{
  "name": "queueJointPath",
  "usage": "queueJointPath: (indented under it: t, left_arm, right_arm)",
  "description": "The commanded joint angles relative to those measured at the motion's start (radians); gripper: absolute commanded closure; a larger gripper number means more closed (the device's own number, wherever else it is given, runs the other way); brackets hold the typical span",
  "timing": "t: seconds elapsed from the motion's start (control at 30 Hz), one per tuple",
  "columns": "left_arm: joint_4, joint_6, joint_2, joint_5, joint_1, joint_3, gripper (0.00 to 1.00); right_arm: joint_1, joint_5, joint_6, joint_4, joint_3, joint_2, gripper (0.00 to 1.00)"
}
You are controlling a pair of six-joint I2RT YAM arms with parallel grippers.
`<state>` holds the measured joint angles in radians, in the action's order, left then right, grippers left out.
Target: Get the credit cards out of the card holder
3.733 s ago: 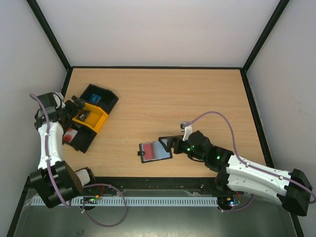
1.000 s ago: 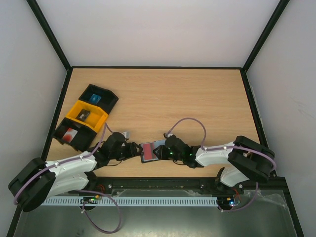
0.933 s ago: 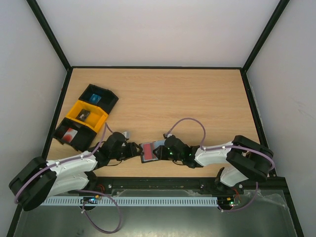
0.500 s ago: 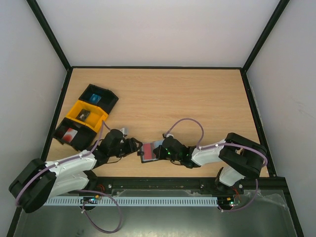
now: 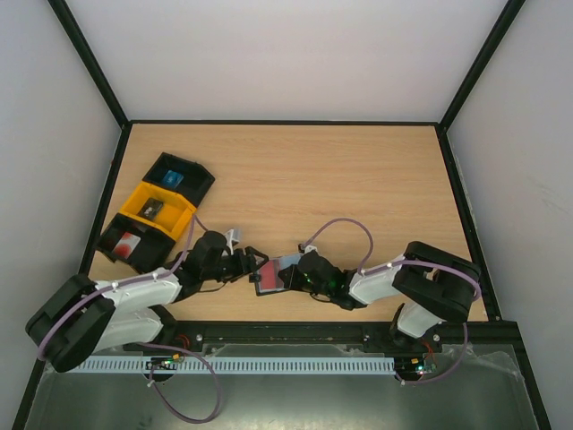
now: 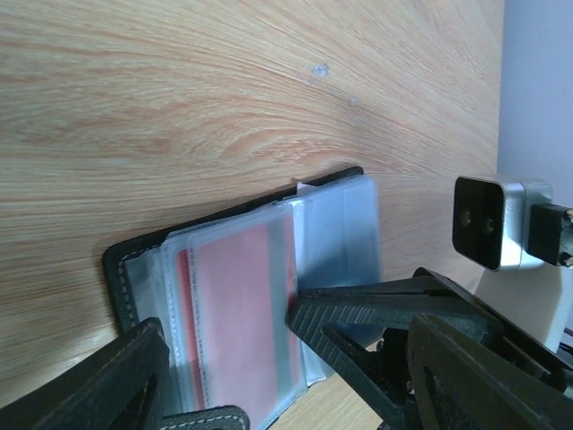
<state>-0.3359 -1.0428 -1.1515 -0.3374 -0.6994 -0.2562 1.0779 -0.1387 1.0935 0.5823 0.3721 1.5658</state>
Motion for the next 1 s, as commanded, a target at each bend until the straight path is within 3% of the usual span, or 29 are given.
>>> queueJointPath:
  t: [0.0,0.43,0.57,0.97]
  left_arm:
    - [-0.095,0.015,-0.017,-0.023,-0.006,-0.016,0.26]
    - [-0.154,0.036,-0.132,-0.017,-0.012,-0.025,0.27]
    - [-0.180,0.043,-0.177,-0.049,-0.013,-0.032,0.32]
    - [-0.208,0.037,-0.208,-0.057,-0.021,-0.035,0.33]
  right_arm:
    - [0.002,0.040,0.017,-0.039,-0.037,0.034,0.98]
    - [0.003,0.038,0.019,0.001,-0.062,0.035,0.98]
    - [0.002,0.040,0.013,-0.006,-0.060,0.037,0.98]
    - [0.002,0.021,0.019,0.026,-0.062,0.056,0.98]
